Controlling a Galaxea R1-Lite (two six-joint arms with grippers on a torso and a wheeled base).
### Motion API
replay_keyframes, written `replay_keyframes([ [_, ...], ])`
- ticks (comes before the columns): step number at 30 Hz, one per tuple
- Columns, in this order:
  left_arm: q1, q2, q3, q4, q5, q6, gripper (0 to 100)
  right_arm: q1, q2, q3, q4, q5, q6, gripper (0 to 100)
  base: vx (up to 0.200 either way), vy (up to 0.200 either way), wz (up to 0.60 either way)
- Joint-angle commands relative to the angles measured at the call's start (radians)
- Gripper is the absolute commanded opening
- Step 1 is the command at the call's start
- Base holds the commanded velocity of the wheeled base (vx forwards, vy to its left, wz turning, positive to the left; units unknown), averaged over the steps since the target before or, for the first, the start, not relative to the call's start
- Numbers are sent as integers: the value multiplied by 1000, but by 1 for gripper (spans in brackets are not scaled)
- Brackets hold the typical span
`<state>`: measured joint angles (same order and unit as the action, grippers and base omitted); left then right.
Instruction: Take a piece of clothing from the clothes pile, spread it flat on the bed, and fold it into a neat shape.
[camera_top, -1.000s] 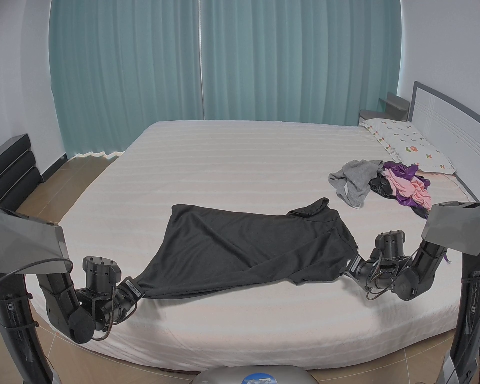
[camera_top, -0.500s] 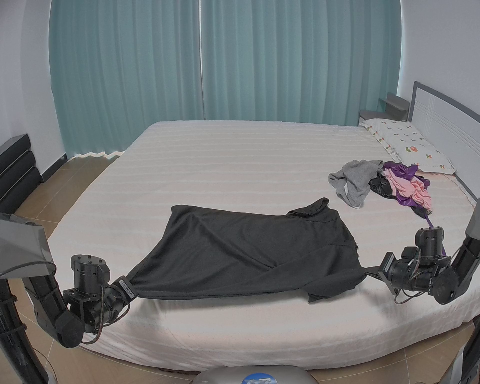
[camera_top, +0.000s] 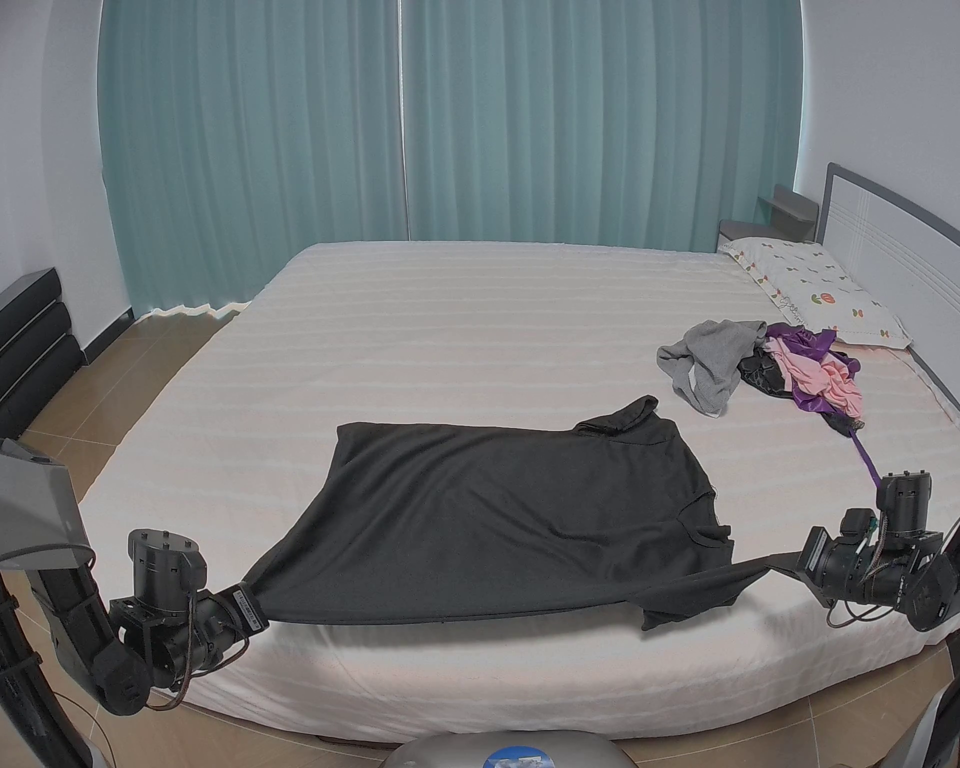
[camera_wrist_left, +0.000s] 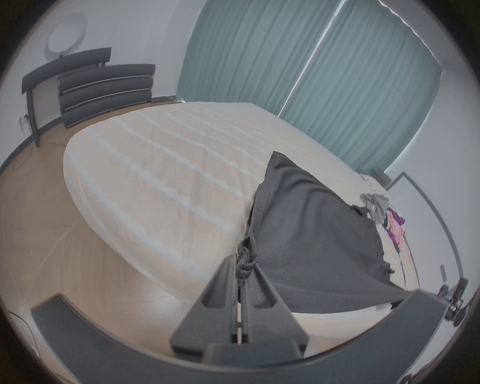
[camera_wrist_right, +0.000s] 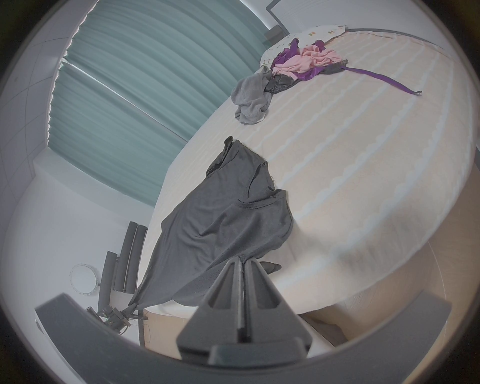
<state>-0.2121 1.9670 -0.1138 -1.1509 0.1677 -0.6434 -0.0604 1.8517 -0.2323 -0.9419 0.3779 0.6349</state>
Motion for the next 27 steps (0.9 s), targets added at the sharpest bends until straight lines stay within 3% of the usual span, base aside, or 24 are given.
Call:
replay_keyframes([
  [1, -7, -4, 37, 0, 1, 37, 0, -32, -62, 34, 0, 13, -9, 0, 0, 0, 0],
  [3, -7, -4, 45, 0, 1, 47, 0, -38, -71, 42, 2, 13, -14, 0, 0, 0, 0],
  [9, -46, 7, 79, 17, 1, 62, 0, -73, -78, 99, 34, 13, -147, 0, 0, 0, 0],
  [18, -72, 7, 106, 74, 3, 102, 0, -76, -92, 163, 38, 12, -228, 0, 0, 0, 0],
  [27, -98, 35, 95, 97, 1, 96, 0, -73, -23, 156, 31, 12, -245, 0, 0, 0, 0],
])
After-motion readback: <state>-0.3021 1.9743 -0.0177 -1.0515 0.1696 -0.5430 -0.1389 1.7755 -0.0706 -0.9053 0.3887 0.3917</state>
